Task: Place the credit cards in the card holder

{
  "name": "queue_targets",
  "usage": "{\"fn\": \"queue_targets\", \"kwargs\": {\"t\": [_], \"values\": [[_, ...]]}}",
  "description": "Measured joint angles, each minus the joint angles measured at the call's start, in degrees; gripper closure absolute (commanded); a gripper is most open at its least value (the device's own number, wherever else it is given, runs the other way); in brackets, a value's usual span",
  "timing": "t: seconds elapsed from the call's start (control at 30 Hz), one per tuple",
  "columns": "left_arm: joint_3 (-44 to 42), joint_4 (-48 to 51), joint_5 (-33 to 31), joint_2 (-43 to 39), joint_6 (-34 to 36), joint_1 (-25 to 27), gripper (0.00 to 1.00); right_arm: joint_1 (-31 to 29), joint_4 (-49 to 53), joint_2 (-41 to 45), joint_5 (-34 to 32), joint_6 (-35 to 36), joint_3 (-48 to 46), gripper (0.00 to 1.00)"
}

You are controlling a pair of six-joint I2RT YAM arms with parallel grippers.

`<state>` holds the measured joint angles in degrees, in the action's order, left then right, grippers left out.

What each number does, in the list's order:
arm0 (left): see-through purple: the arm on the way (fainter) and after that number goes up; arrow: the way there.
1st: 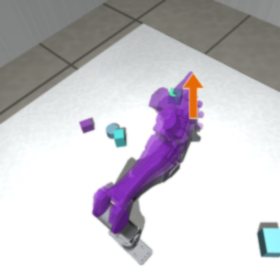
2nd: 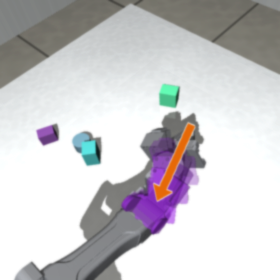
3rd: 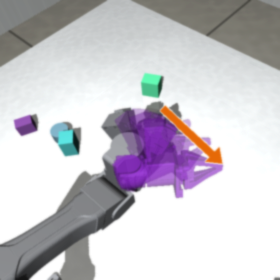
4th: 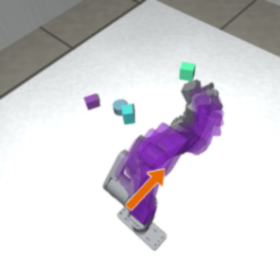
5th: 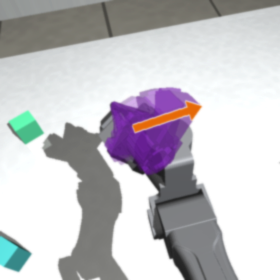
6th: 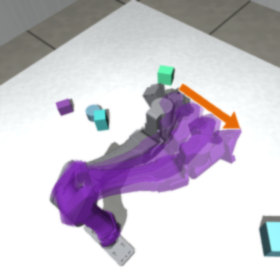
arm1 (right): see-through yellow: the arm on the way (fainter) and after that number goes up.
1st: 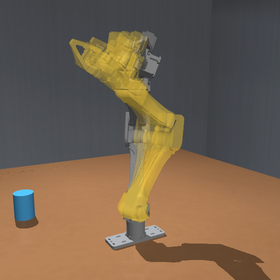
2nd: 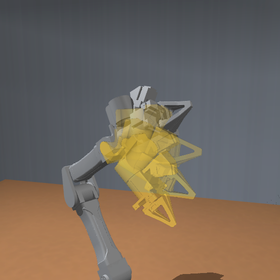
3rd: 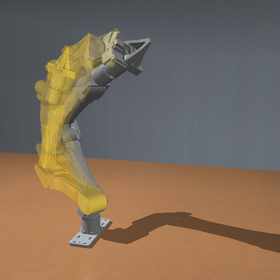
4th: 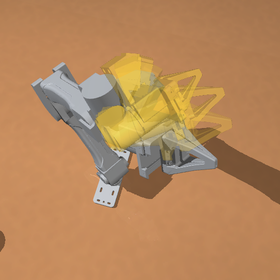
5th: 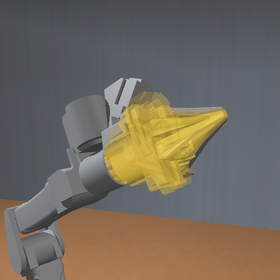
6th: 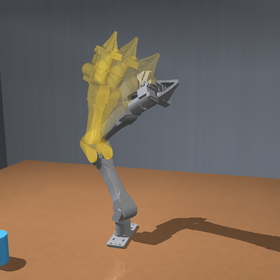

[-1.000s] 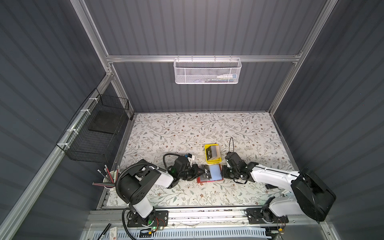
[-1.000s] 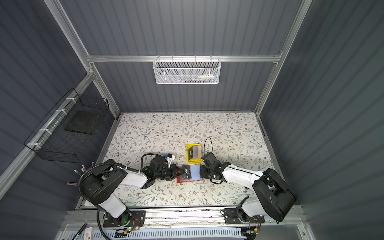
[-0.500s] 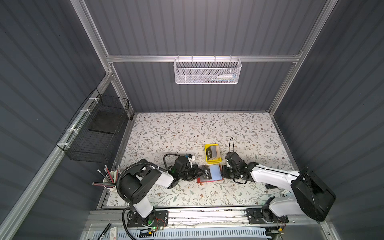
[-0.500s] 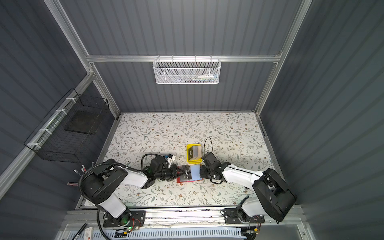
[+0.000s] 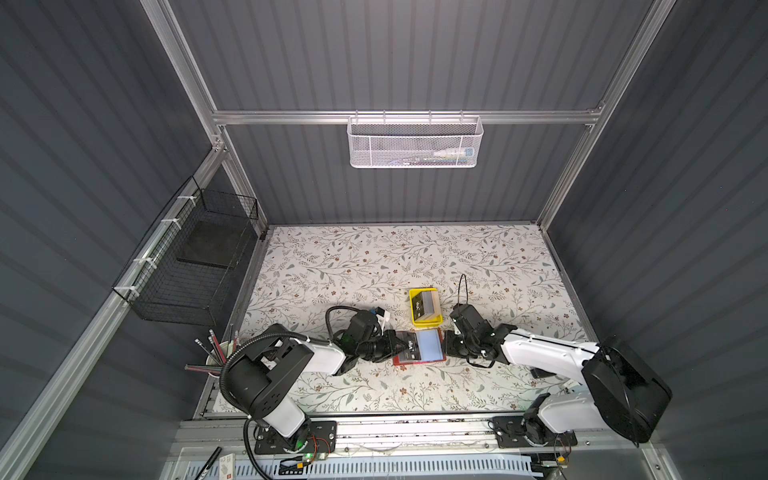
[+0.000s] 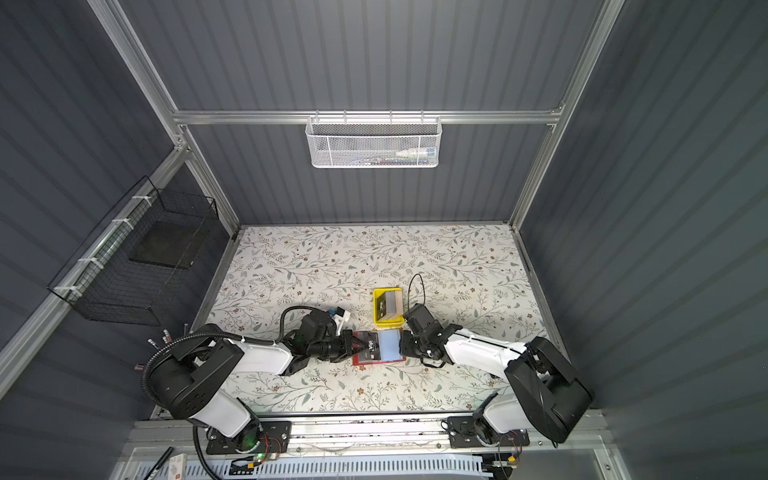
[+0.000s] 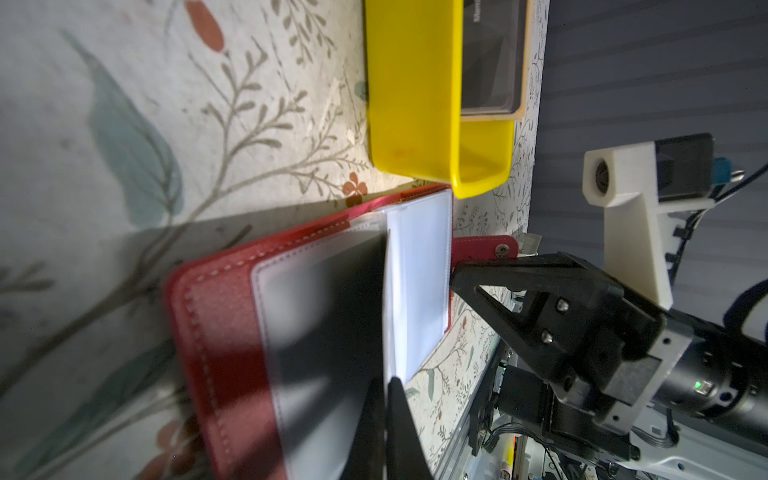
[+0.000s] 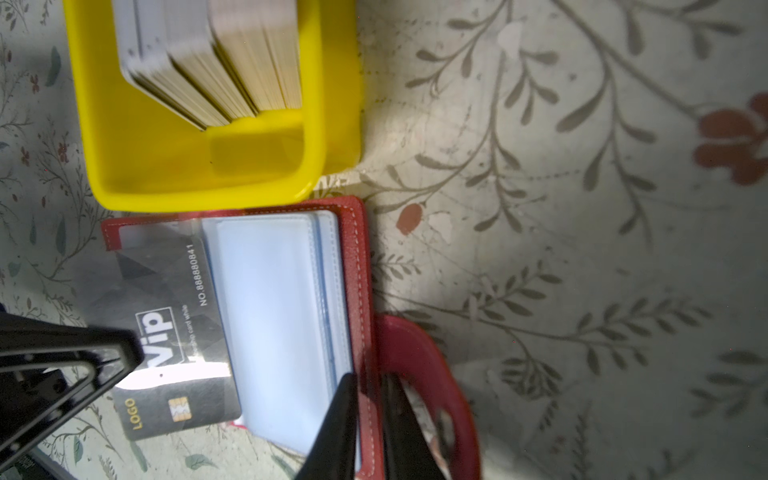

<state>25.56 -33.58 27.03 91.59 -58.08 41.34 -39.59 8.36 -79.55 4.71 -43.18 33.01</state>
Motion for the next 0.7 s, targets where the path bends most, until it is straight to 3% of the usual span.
{"fn": "queue_targets", "kwargs": {"t": [0.7], "values": [[0.0,-3.7,1.1,2.7,-0.9,0.0,1.00,0.0,0.2,0.5,0.0,0.0,0.0,0.80]]}}
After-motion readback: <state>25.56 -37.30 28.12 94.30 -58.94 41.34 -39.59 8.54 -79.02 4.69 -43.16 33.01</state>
